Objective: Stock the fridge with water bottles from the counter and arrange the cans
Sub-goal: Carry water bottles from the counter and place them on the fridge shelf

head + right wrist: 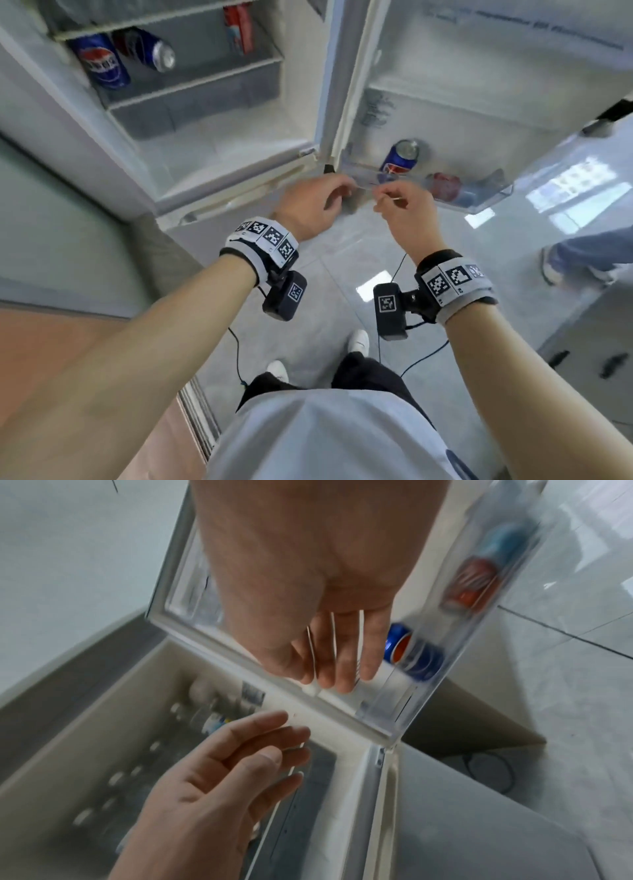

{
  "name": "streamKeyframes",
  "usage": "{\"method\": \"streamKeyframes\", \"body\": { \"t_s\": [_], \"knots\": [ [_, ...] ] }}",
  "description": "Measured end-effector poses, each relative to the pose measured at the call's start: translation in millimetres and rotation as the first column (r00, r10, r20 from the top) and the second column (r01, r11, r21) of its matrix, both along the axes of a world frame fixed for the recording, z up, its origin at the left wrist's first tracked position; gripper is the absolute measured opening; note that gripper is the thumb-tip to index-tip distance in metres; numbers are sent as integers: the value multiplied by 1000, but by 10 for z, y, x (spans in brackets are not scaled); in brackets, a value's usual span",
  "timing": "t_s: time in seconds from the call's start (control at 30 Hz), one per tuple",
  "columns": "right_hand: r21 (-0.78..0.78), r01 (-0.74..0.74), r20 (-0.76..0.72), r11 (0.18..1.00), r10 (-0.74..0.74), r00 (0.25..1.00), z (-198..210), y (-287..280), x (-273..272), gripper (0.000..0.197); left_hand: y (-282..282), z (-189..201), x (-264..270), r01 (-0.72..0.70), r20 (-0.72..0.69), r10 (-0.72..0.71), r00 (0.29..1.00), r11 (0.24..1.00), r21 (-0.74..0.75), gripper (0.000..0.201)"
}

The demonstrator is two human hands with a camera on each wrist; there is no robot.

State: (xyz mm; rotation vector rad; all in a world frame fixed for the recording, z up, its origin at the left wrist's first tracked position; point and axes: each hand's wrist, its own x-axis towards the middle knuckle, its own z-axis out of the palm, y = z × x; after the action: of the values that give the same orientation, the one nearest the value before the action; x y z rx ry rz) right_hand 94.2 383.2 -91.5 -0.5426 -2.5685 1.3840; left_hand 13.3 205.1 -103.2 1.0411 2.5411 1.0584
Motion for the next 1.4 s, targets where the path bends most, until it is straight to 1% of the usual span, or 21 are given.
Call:
{"method": "streamKeyframes", "body": {
  "t_s": [0.1,0.2,0.3,0.37,0.47,0.57,0.7,0.77,0.9,1.03,1.23,1.4],
  "knots": [
    [-23,93,-42,995,-94,995,50,409,353,21,517,70,201,75,5,-75,997,997,10,31],
    [-31,213,-53,977,-215,975,43,954,685,14,1135,115,383,175,8,-175,985,985,9,31],
    [-65,313,-53,948,-316,947,18,1620,1008,17,1845,116,552,273,-12,-273,962,962,-7,31],
    [-91,362,-79,928,-369,926,15,2086,1208,16,2348,76,676,317,-29,-317,948,948,-12,30],
    [-151,407,-93,901,-423,901,21,2763,1455,15,3105,21,887,346,-28,-346,938,938,1,31],
    [-155,415,-110,896,-433,894,16,3402,1629,16,3811,-15,1071,346,-12,-346,938,938,18,31],
    [-162,424,-125,891,-445,887,5,4150,1703,16,4544,-27,1155,312,6,-314,950,946,93,30],
    [-174,422,-132,890,-446,885,-3,4467,1660,16,4845,-30,1120,284,23,-288,957,952,112,29],
    [-205,414,-128,887,-443,887,-87,5040,1446,15,5450,-116,972,254,62,-261,963,962,102,29],
    [-198,393,-100,898,-418,903,-209,5686,1052,15,6151,-259,708,151,97,-163,982,980,127,28],
    [-167,372,-30,913,-382,924,-251,6749,313,17,7215,-403,66,-16,210,-26,977,981,196,34],
    [-203,327,-33,923,-340,940,-157,7472,-417,17,7722,-349,-608,-92,217,55,975,983,160,35]
  ]
}}
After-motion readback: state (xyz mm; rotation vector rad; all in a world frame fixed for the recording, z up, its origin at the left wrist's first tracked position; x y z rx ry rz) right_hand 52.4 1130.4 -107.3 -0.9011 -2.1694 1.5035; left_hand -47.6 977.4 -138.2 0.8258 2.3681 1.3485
